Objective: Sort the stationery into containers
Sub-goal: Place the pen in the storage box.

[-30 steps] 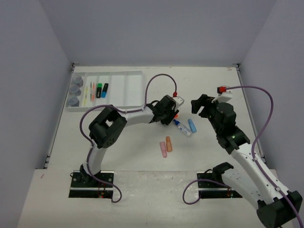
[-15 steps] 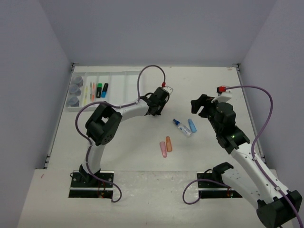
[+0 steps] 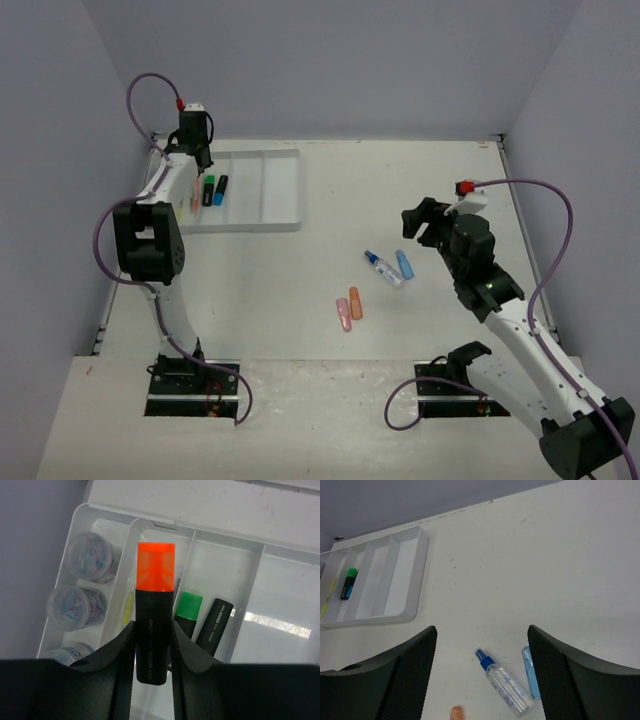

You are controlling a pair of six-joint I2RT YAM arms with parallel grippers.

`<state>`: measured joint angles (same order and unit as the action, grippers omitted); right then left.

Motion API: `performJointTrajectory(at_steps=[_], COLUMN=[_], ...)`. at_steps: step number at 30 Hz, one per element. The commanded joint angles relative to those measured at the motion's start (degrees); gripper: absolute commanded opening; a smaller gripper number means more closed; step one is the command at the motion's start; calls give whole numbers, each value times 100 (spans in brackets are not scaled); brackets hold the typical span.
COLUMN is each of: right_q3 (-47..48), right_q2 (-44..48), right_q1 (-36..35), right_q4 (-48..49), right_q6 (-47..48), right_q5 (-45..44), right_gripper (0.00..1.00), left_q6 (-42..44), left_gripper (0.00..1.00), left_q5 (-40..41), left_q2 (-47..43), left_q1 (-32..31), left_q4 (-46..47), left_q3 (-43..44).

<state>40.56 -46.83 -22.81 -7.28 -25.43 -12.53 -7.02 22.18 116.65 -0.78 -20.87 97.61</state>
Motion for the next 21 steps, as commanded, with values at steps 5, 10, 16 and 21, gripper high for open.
performJointTrajectory(at_steps=[5, 10, 16, 21], right_q3=[58, 58, 68, 84], right_q2=[-214, -244, -278, -326], right_q1=[29, 27, 31, 31], right_q4=[262, 262, 262, 262], right_q6=[19, 15, 38, 42], right_q5=[-30, -24, 24, 55], right_gripper=[75, 75, 75, 75], left_q6=[430, 406, 397, 381], left_gripper=[0, 0, 25, 41], left_q5=[-1025, -1124, -1304, -1353], left_q2=[1, 318, 639, 562], left_q1=[78, 78, 78, 78], left_q4=[372, 337, 140, 81], left_q3=[-394, -407, -216, -174])
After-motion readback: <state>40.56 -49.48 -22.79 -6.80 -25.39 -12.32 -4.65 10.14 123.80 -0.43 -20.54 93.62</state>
